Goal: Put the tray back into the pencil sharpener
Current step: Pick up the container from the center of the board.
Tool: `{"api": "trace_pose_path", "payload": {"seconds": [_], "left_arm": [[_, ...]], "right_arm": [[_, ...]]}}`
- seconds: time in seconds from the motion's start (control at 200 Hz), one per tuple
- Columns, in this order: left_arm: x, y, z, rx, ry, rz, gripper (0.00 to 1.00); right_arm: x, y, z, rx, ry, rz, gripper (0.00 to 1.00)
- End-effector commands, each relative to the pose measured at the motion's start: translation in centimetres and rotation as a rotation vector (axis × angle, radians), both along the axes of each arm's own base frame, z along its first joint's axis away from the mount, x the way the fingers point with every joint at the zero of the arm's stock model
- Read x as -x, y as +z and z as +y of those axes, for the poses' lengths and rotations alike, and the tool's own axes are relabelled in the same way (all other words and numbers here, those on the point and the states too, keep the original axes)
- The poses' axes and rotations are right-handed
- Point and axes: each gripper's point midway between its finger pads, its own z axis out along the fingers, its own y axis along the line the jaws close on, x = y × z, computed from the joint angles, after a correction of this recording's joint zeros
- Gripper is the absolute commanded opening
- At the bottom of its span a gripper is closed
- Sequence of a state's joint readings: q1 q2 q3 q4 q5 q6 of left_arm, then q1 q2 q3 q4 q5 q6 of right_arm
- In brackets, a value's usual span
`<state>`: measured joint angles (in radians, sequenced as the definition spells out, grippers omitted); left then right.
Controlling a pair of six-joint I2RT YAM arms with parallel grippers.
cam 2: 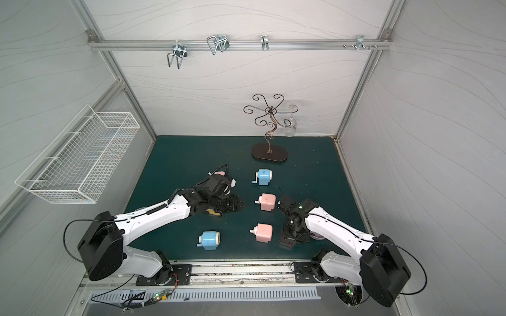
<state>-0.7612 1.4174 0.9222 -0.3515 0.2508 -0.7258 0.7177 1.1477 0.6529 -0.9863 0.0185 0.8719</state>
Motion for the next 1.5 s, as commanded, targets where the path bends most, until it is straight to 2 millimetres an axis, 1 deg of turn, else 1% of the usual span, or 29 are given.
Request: {"api": "trace_pose_path", "payload": {"seconds": [0.0,0.135,0.385,0.57,0.751,0.991,1.211,1.351,1.496], "left_arm": [[-0.3,0.1,-0.7,0.018,-0.018,-0.013,0.62],[-0.3,0.0,-0.8,0.02,-0.02,-0.012,0.62],[-0.4,-0.1,-1.1,0.027,-0.021,-0.008,0.61],[-0.4,-0.2,-1.0,0.027,-0.02,-0.005,0.61],[-0.3,-0.2,-1.0,0.026,-0.02,-0.002,0.61],[-0.3,-0.1,-1.0,0.024,-0.024,-0.004,0.62],[-0.3,-0.1,-1.2,0.026,-0.028,0.001,0.62],[-0.3,0.0,-1.2,0.028,-0.031,0.003,0.61],[-0.2,0.2,-1.2,0.026,-0.034,0.008,0.62]], "right_arm": [[0.3,-0.4,-0.7,0.025,-0.01,0.015,0.19],[0.2,0.0,-1.0,0.028,-0.013,0.005,0.19],[-0.3,1.6,-0.6,-0.011,0.004,-0.042,0.19],[0.0,2.2,-1.6,0.028,-0.008,-0.047,0.2],[0.5,1.2,-2.3,0.058,-0.021,-0.01,0.21],[0.3,0.1,-1.5,0.019,-0.021,0.001,0.2],[0.3,-1.1,-1.6,0.034,-0.022,0.025,0.2],[-0.1,-1.2,-2.1,0.05,-0.025,0.023,0.2],[-0.3,-1.2,-2.0,0.045,-0.023,0.021,0.14]]}}
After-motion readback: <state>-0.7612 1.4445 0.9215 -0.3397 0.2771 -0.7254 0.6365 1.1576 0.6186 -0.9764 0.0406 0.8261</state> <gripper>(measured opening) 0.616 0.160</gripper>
